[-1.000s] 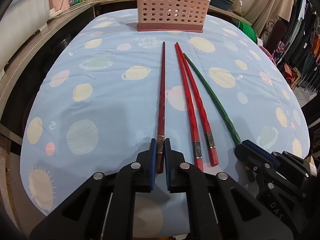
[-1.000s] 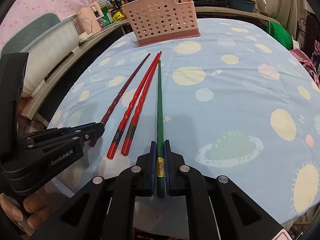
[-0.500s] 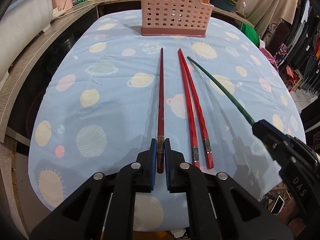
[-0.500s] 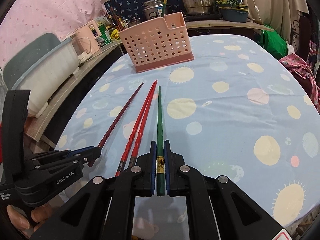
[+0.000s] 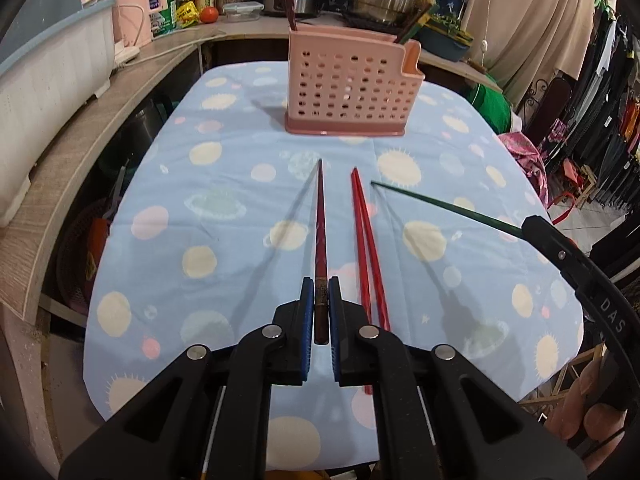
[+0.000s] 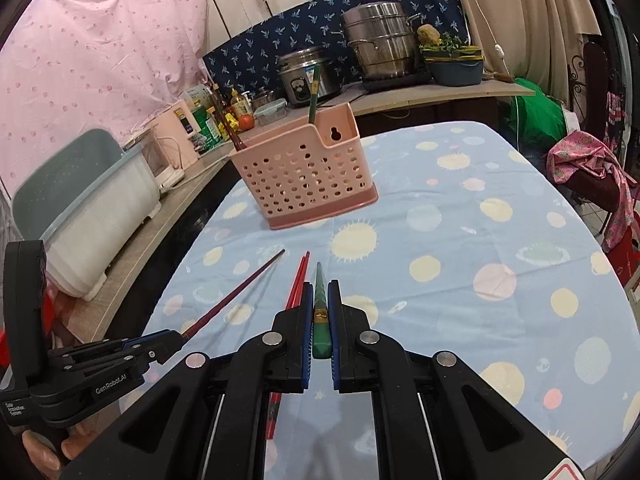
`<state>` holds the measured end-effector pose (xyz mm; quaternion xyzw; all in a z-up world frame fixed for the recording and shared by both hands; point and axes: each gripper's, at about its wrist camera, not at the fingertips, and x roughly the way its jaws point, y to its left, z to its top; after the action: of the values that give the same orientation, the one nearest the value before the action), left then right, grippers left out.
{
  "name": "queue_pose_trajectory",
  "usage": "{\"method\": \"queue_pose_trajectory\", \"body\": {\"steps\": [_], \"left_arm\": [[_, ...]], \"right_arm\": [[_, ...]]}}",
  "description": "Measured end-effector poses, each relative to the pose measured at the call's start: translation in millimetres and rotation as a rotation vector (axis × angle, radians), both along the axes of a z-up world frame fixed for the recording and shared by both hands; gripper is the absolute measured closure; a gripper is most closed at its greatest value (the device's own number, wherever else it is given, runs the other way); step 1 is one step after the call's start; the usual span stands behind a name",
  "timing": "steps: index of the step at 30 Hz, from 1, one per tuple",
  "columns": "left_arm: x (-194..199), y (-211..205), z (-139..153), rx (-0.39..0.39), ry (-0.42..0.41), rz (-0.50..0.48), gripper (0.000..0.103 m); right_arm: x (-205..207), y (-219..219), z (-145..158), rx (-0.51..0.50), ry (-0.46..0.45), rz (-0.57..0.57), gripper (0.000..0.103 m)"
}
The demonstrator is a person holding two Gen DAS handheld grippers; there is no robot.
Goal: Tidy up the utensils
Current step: 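Lift both chopsticks and carry them over the pink holder with both tools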
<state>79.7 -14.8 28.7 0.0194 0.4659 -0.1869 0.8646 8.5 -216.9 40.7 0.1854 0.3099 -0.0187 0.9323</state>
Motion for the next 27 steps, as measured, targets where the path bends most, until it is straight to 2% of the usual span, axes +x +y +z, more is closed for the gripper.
{"method": "queue_pose_trajectory", "body": {"steps": [11,21,24,27], "left_arm": [[34,-5,45,-0.04,-0.049,0.017,0.096],[65,-6,98,-0.066,-0.176,0.039,0.096],[71,-3,103,-0.072,-0.179,0.043,0.096],[65,1,91,-0.068,-0.171,0.031,0.096]], "right_arm": [[30,-21,41,-0.011,-0.111,-0.038,0.096],[58,-36,66,-0.015,-0.169,-0.068,0.096],[59,-39,71,-0.007,-0.18,-0.075,0.096],[53,-38,73,-0.013,-0.184,-0.074,0.096]]}}
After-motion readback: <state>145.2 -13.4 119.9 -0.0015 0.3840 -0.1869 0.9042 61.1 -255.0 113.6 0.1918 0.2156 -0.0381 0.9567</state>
